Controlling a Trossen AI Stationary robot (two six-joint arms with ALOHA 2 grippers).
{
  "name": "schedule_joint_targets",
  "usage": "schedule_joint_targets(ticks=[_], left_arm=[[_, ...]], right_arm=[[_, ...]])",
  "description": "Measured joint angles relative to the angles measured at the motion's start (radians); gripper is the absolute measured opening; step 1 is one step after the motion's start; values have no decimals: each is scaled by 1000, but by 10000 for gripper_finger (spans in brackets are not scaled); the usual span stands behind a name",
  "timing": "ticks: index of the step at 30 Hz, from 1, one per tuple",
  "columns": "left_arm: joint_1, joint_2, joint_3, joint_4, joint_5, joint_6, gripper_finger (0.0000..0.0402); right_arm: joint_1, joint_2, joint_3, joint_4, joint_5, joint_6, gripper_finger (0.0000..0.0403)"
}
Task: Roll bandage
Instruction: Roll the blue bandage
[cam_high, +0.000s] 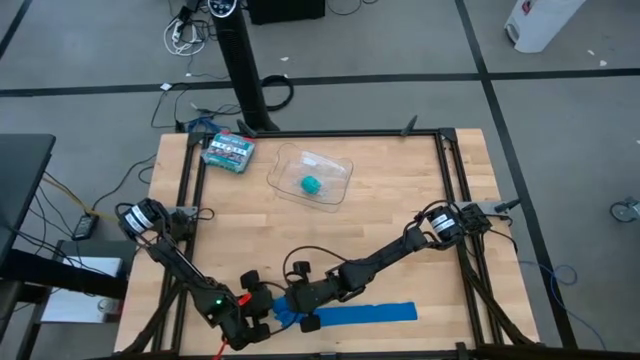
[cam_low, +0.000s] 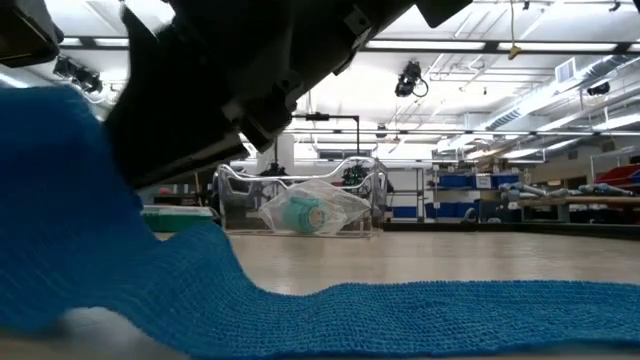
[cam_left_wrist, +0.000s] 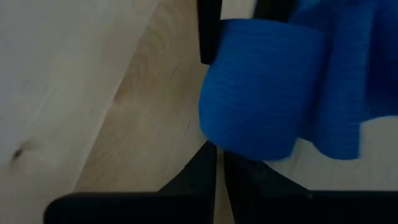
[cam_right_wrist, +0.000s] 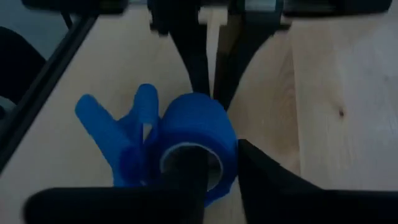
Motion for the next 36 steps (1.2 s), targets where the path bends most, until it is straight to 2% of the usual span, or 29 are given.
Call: schedule_joint_targets(ticks=[3, 10, 14, 19, 25, 28, 32, 36], left_arm=[[0, -25, 10, -70, -2, 0, 37], [0, -104, 70, -333, -42, 0, 37], [-1, -152, 109, -449, -64, -3, 37], [-2, -213, 117, -447, -117, -2, 37], [-12, -274, 117, -442, -309, -17, 37], [-12, -307, 117, -439, -393, -21, 37], [-9, -350, 117, -417, -507, 9, 37], [17, -388, 117, -286, -519, 197, 37]], right_arm=[[0, 0, 0, -21, 3, -1, 11], [-6, 0, 0, -27, 22, -3, 4], [-11, -22, 0, -69, 100, -57, 3], [-20, -114, -1, -194, 332, -192, 1], [-20, -233, -1, -180, 626, -473, 1], [-24, -307, -1, -152, 667, -578, 1], [-28, -390, -1, -80, 671, -692, 0], [-27, -457, 0, 49, 666, -842, 0]])
